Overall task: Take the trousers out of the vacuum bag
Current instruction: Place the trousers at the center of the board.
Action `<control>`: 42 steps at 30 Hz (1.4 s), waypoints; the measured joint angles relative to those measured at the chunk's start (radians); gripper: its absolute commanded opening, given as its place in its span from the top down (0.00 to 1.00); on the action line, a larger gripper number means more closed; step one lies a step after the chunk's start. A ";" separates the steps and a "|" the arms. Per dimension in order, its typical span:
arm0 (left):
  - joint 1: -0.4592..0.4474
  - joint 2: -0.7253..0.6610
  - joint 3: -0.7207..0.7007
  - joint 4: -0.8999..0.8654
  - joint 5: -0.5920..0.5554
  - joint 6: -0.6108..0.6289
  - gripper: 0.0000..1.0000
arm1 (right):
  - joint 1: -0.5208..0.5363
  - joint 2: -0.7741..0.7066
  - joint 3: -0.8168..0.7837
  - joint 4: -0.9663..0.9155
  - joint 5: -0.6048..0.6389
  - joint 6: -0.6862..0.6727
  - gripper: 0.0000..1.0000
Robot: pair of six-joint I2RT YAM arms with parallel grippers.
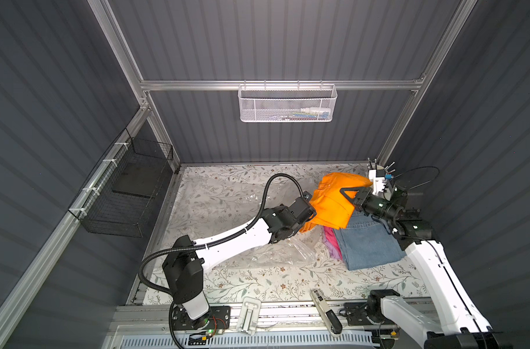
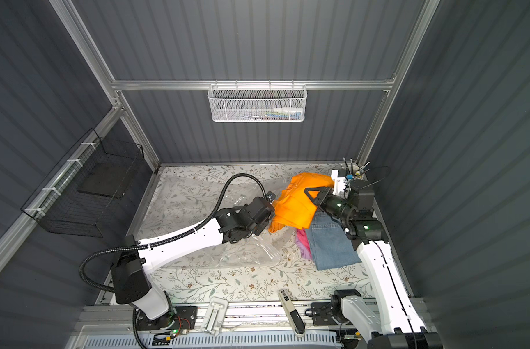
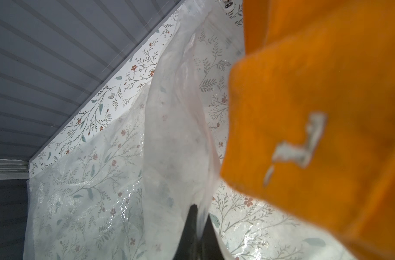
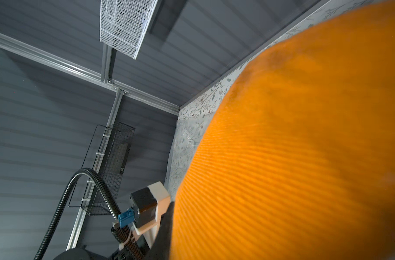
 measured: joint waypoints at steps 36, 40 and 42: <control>0.001 0.000 -0.017 0.000 -0.005 0.000 1.00 | -0.073 -0.024 0.083 -0.120 0.468 -0.024 1.00; 0.001 0.000 -0.017 -0.001 -0.005 0.000 1.00 | -0.078 -0.025 0.073 -0.113 0.477 -0.017 1.00; 0.001 0.000 -0.017 -0.001 -0.005 0.000 1.00 | -0.082 -0.027 0.069 -0.111 0.477 -0.016 1.00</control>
